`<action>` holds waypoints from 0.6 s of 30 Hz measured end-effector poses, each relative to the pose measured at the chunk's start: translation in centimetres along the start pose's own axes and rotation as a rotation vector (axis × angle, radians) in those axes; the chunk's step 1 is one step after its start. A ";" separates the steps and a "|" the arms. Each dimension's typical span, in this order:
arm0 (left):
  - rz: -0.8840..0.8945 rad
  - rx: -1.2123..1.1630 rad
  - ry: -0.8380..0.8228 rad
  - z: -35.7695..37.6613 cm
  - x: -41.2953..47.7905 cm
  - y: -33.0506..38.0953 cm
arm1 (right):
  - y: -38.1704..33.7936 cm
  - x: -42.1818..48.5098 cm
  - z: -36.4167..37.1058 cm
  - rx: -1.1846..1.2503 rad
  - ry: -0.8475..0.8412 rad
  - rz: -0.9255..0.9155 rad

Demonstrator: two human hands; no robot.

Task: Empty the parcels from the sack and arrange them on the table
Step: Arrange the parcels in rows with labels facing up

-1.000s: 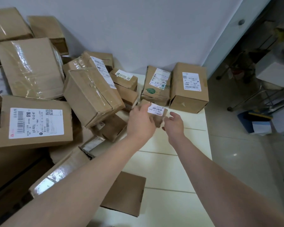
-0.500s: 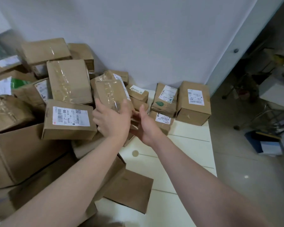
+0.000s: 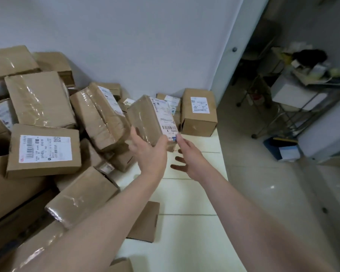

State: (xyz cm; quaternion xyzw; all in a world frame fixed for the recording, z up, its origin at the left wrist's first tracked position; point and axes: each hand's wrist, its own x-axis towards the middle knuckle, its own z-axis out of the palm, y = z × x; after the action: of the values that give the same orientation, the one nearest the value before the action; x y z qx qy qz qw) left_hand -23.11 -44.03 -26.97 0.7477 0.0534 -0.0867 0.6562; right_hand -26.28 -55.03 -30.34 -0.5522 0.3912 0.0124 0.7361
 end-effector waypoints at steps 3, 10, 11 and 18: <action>-0.139 -0.206 -0.261 2.0 -0.3 -1.7 | 1.4 0.0 -3.5 0.252 -0.139 0.067; -0.221 0.415 -0.557 4.8 0.1 -6.3 | 4.5 1.8 -8.3 0.380 0.336 0.055; -0.205 0.481 -0.562 4.8 0.3 -6.7 | 5.1 2.3 -8.9 0.366 0.388 0.083; -0.085 0.815 -0.564 4.0 2.6 -7.3 | 4.7 5.2 -9.9 0.277 0.443 0.116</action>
State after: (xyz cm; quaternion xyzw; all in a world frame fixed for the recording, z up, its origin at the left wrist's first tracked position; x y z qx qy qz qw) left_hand -22.20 -47.06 -35.13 0.8880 -0.1340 -0.3259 0.2955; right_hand -30.38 -63.53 -37.96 -0.4122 0.5717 -0.1202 0.6992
